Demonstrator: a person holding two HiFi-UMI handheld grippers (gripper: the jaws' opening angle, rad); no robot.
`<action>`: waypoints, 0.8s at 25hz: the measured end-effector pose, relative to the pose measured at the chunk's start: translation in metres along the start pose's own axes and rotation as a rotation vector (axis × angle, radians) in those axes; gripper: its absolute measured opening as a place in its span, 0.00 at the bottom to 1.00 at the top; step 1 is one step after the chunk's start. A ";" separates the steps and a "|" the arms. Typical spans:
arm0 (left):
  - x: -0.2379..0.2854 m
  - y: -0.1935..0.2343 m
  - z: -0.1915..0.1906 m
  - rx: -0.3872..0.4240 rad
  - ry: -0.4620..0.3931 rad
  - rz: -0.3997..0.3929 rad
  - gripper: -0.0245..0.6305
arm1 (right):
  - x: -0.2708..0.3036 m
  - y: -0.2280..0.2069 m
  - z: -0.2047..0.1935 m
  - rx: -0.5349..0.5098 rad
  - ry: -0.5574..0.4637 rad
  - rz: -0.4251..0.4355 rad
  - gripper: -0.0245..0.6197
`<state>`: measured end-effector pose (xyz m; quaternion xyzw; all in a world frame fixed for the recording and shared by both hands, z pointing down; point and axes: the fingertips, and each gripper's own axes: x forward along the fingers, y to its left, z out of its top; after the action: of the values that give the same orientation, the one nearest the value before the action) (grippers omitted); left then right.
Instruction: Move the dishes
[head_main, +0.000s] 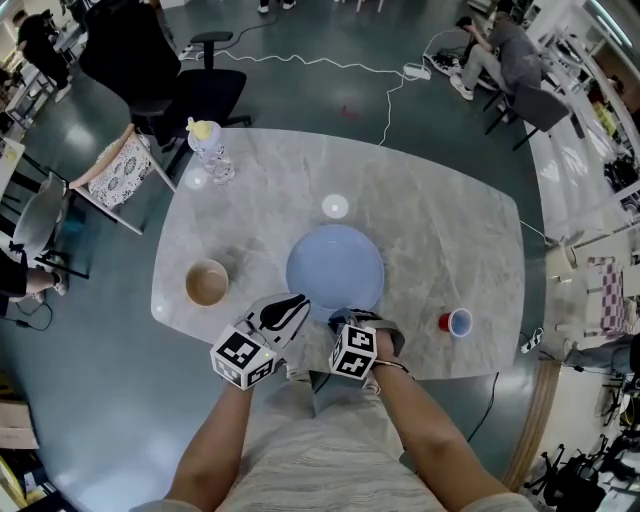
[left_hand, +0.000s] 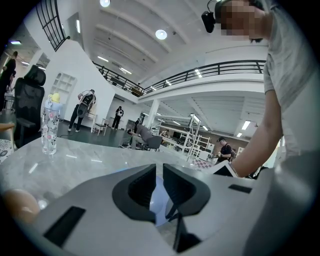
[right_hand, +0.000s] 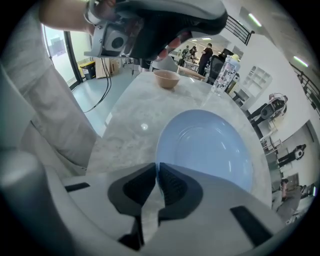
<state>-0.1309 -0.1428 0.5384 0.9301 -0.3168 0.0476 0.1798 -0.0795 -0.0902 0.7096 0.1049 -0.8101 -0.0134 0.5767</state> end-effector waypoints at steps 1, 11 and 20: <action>-0.001 -0.001 0.000 0.000 0.000 -0.002 0.12 | -0.001 0.004 -0.001 0.003 -0.001 0.004 0.10; -0.005 -0.014 0.001 0.014 0.003 -0.025 0.12 | -0.007 0.040 -0.005 0.032 -0.013 0.024 0.10; -0.003 -0.021 0.006 0.033 0.001 -0.034 0.12 | -0.013 0.039 -0.002 0.125 -0.076 0.038 0.16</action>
<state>-0.1209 -0.1284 0.5256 0.9382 -0.2999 0.0500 0.1652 -0.0795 -0.0491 0.7039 0.1247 -0.8325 0.0444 0.5380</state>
